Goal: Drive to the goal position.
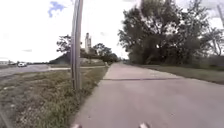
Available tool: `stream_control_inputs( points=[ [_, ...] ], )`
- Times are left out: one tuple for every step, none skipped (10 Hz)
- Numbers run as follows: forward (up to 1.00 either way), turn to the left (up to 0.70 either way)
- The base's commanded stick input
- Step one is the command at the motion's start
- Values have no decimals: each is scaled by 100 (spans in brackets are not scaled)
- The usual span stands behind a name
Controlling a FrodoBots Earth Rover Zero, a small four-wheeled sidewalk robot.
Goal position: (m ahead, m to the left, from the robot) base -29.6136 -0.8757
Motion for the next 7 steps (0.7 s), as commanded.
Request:
stream_control_inputs(
  points=[
    [0,-65],
    [0,-65],
    [0,-65],
    [0,-65],
    [0,-65],
    [0,-65],
    [0,-65]
  ],
)
